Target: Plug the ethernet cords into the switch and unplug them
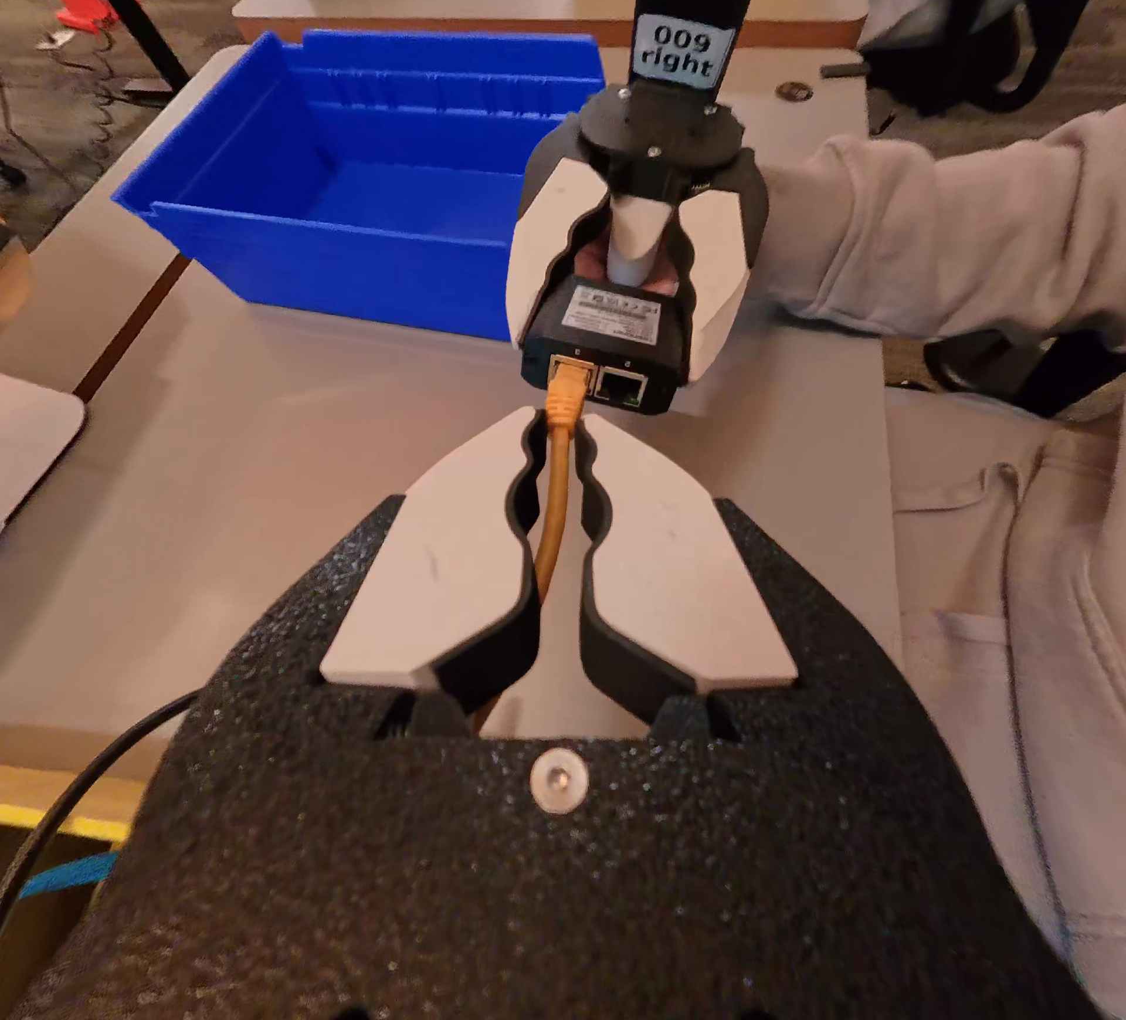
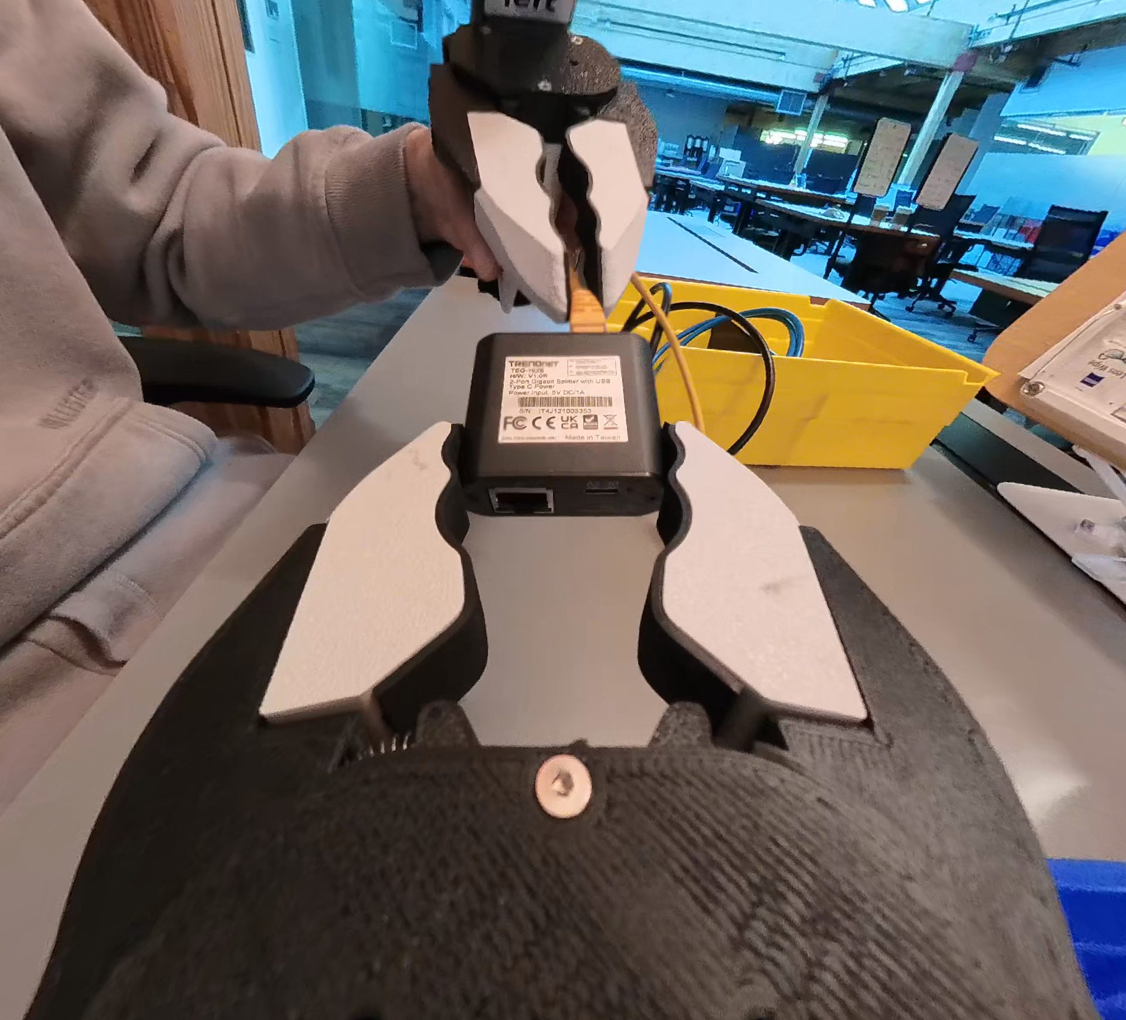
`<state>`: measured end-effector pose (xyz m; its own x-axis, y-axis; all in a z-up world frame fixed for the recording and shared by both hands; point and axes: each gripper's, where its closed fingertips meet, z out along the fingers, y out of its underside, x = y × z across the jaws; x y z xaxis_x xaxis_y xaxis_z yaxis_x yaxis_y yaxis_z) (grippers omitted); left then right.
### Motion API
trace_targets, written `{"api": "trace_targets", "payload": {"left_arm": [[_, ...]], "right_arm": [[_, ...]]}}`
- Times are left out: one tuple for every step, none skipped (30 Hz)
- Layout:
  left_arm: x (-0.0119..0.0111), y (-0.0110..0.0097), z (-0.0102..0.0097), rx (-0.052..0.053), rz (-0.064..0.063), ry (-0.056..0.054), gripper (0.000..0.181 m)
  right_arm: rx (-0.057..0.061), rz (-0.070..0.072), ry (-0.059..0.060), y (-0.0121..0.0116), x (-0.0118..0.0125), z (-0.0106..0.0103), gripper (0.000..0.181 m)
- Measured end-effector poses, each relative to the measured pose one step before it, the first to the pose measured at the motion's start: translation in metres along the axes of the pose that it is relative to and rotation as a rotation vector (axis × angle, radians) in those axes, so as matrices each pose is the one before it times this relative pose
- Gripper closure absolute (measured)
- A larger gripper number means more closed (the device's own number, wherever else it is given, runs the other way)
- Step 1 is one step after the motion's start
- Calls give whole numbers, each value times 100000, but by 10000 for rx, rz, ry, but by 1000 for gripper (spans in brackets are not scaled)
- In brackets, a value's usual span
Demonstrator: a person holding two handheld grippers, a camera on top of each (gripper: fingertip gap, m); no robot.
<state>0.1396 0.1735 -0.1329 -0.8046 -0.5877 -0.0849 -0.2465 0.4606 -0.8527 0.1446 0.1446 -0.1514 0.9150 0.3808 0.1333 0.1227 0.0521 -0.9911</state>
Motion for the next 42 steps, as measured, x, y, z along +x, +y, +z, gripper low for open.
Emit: {"api": "trace_targets", "payload": {"left_arm": [[-189, 55, -46, 90, 58, -180, 173], [-11, -104, -100, 178, 4, -40, 173], [40, -164, -102, 190, -30, -3, 173], [-228, -178, -32, 186, -49, -196, 173], [-288, -125, 5, 140, -7, -230, 173], [-251, -43, 24, 74, 55, -186, 173], [-232, -104, 45, 99, 27, -205, 173], [-164, -240, 35, 193, -8, -186, 173], [-74, -276, 18, 217, -28, -104, 173], [-49, -221, 14, 172, -71, -63, 173], [-23, -109, 50, 102, -50, -25, 173], [-19, -9, 62, 61, -12, -13, 173], [24, -9, 55, 75, 12, 37, 173], [-8, -38, 31, 116, -7, 33, 173], [17, 2, 17, 82, -62, 89, 173], [11, -26, -9, 96, -36, 100, 173], [24, -64, -37, 126, 65, 82, 173], [-11, 34, -18, 31, 48, 64, 173], [5, 2, -26, 30, 3, 94, 173], [25, -47, -31, 68, 11, 124, 173], [38, -52, -35, 54, 4, 131, 173], [166, 40, -42, -24, 61, 237, 173], [66, 22, -30, -22, 47, 142, 173], [-41, -44, -29, 27, 38, 36, 173], [-25, -114, -58, 76, 41, 19, 173], [29, -99, -50, 64, -62, 33, 173], [78, 21, -32, -16, -78, 49, 173], [63, 115, 2, -32, -12, 25, 173], [30, 136, 13, -37, -1, -12, 173], [-125, 29, -35, 4, -69, -119, 173], [-187, -83, -99, 61, -63, -145, 173], [-137, -297, -133, 217, -47, -87, 172], [-263, -488, -157, 331, -158, -160, 167], [-503, -527, -220, 302, -232, -316, 156], [-942, -512, -340, 176, -283, -689, 141], [-1478, -618, -531, 132, -206, -1222, 124], [-1370, -862, -709, 308, -9, -1336, 108], [-797, -972, -810, 455, 102, -1046, 104], [-69, -986, -785, 556, 82, -592, 107], [172, -499, -626, 318, -119, -432, 117], [220, 365, -280, -161, -306, -359, 121], [563, 1111, 122, -572, -374, -2, 118]], "right_arm": [[81, -57, 121, -93, 145, 66, 120], [76, 8, 23, -118, 36, 50, 120], [12, 126, -100, -28, -81, 51, 120], [28, -48, 134, -64, 150, 55, 120], [76, -80, 240, -113, 275, 55, 120], [85, 208, 104, -107, 236, 33, 120], [158, 349, 125, -221, 350, 33, 120], [394, 175, 302, -507, 500, -65, 119], [450, 109, 175, -537, 272, -116, 119], [290, 266, -5, -305, 78, -50, 119], [83, 224, -22, -15, 78, -8, 119], [84, -15, 43, 30, 74, -12, 119], [159, -143, 101, -94, 72, -33, 118], [157, -52, 90, -107, 64, -2, 118], [-2, 90, 45, 27, 82, 53, 118], [-63, 52, 2, 59, 37, 36, 117], [34, -26, -2, -78, -30, 13, 117], [44, -6, 14, -134, -19, 7, 117], [-21, 10, 14, -55, 6, 26, 117], [26, -4, -24, -86, -43, 13, 117], [68, 86, -88, -104, -111, -21, 118], [92, 177, -209, -131, -252, -12, 118], [23, 112, -179, -43, -240, 15, 118], [-86, -98, 59, 110, 23, 46, 118], [-176, -84, 29, 225, -29, 67, 118], [-321, -36, -32, 359, -69, 74, 118], [-175, -116, -5, 175, -53, 33, 118], [-35, -142, 13, 0, -46, -39, 118], [46, -335, 102, -120, -4, -52, 118], [-66, -387, 177, -37, 71, 28, 118], [-103, -70, 126, -66, 124, 126, 118], [91, -24, 93, -289, 87, 108, 118], [103, -62, 118, -236, 63, 94, 118], [-38, -99, 278, -37, 245, 113, 118], [-76, -146, 299, 6, 292, 71, 118], [-87, -83, 147, 7, 147, 46, 118], [-40, -88, 294, -70, 349, -7, 118], [-17, -104, 435, -119, 576, -64, 117], [18, -18, 279, -125, 438, -91, 117], [98, 13, 266, -211, 425, -118, 118], [78, -69, 414, -163, 558, -87, 118], [-51, -114, 217, 32, 306, -14, 118]]}}
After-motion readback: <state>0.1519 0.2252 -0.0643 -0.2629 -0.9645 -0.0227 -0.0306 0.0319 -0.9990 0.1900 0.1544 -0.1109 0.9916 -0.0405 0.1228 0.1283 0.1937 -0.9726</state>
